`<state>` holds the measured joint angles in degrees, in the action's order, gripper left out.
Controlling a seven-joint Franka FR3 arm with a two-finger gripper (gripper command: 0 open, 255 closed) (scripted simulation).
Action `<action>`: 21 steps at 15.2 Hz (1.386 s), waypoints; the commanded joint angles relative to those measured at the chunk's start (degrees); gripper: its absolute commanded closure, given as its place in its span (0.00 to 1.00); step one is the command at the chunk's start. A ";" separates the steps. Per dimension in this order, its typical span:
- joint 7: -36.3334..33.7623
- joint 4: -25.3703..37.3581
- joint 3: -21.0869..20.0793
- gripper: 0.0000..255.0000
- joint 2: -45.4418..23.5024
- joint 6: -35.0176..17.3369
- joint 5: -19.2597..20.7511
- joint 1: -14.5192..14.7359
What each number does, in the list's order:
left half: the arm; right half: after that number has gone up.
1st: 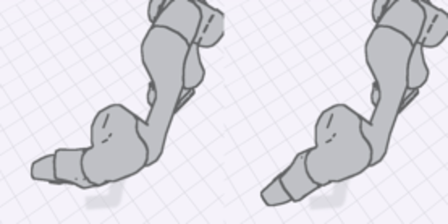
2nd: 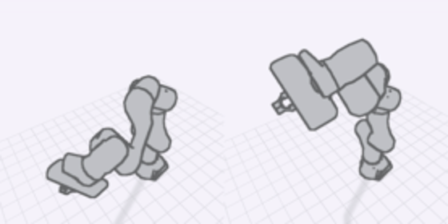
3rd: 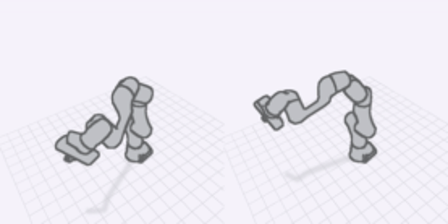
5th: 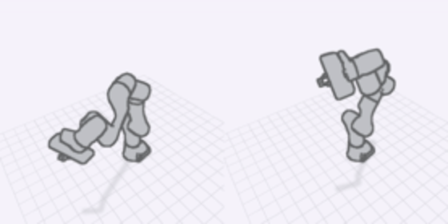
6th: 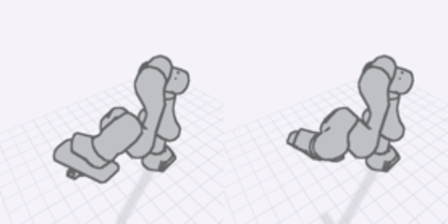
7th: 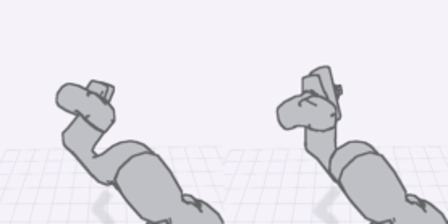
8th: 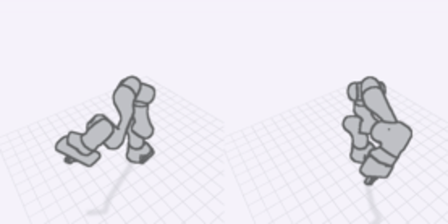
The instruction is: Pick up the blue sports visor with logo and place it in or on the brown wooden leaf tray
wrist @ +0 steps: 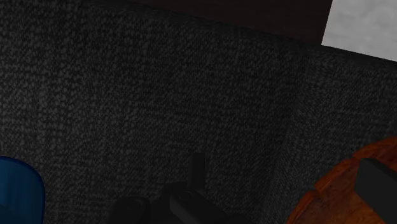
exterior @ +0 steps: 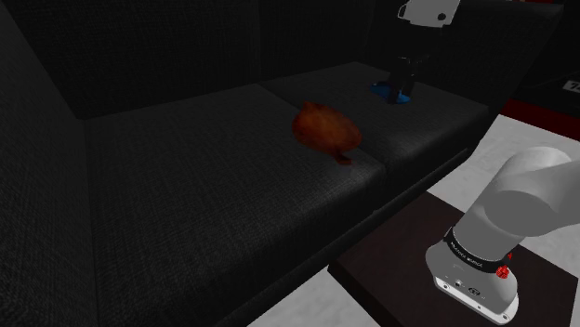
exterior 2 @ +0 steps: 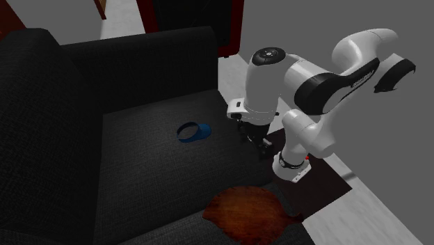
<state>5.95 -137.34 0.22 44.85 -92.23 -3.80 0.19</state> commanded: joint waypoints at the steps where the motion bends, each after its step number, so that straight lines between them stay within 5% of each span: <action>1: 0.00 0.00 0.00 0.00 0.00 0.00 0.00 0.00; 21: 4.25 26.23 11.05 0.00 -37.96 -9.68 5.16 -8.32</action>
<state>10.11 -113.16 10.82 9.39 -101.55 1.51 -7.83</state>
